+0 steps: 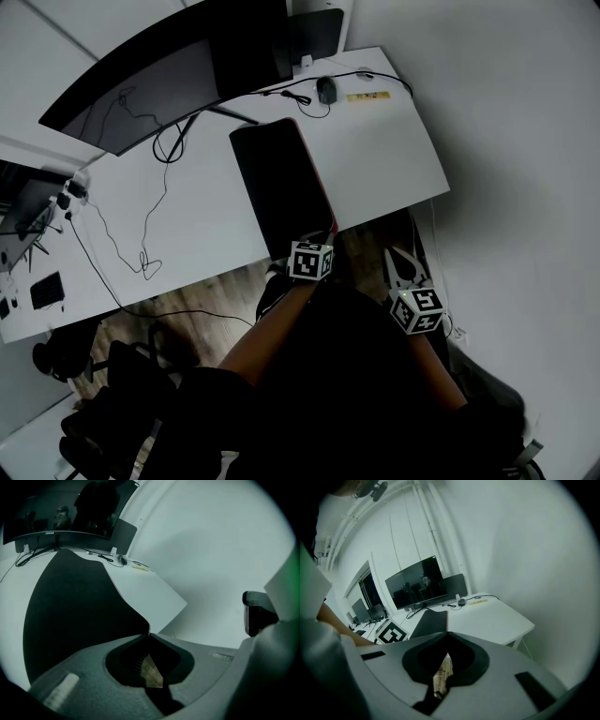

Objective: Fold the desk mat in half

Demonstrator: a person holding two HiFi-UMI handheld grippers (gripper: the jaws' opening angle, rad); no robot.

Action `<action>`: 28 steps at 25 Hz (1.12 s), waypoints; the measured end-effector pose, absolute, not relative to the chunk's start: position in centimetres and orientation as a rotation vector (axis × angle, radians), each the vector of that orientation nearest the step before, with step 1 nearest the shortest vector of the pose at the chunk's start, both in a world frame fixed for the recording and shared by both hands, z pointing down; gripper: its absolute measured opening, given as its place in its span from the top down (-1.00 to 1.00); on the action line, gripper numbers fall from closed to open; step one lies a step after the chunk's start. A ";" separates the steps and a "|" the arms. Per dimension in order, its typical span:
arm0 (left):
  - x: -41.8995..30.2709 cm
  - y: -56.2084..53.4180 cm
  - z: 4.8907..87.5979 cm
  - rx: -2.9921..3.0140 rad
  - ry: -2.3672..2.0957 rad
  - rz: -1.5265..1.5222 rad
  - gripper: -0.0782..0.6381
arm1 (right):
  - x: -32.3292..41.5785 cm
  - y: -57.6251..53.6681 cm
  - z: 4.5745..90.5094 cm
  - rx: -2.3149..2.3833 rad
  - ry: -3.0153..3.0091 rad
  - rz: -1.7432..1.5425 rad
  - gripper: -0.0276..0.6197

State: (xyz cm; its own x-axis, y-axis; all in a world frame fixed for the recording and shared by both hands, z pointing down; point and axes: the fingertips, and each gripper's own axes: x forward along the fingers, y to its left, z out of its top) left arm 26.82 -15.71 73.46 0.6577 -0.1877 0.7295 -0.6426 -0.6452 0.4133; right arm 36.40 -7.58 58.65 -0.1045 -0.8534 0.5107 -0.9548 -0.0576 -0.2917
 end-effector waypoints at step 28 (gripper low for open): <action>27.6 -15.4 76.1 2.123 -0.616 0.864 0.69 | 36.9 -6.0 59.2 1.997 -1.962 0.911 0.92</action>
